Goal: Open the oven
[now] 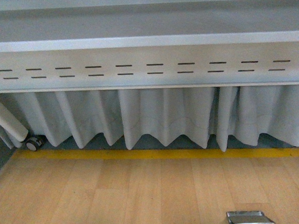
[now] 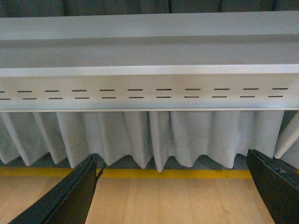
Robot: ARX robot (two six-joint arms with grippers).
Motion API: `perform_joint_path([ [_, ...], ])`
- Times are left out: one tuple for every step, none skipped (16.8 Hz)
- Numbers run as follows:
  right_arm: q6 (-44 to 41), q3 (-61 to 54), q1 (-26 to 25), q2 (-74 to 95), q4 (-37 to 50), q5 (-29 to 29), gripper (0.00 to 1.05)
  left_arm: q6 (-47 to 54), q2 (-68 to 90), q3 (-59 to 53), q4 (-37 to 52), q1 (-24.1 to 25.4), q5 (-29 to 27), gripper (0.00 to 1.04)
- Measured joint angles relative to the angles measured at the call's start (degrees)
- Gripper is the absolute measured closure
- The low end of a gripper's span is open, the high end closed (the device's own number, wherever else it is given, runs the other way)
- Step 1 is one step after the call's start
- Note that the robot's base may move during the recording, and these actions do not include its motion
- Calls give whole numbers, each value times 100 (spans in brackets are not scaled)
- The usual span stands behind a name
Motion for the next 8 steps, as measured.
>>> perform_joint_path([
  [0, 0, 0, 0, 0, 2, 7, 0, 2, 0, 0, 0, 0, 7],
  [0, 0, 0, -2, 2, 0, 7, 0, 0, 0, 0, 0, 0, 7],
  [0, 0, 0, -2, 0, 0, 7, 0, 2, 0, 0, 0, 0, 7],
  [0, 0, 0, 0, 2, 0, 7, 0, 2, 0, 0, 0, 0, 7],
  [0, 0, 0, 0, 0, 0, 7, 0, 2, 0, 0, 0, 0, 7],
  [0, 0, 0, 0, 2, 0, 7, 0, 2, 0, 0, 0, -2, 7],
  [0, 0, 0, 0, 0, 0, 7, 0, 0, 0, 0, 0, 0, 7],
  [0, 0, 0, 0, 0, 0, 7, 0, 2, 0, 0, 0, 0, 7],
])
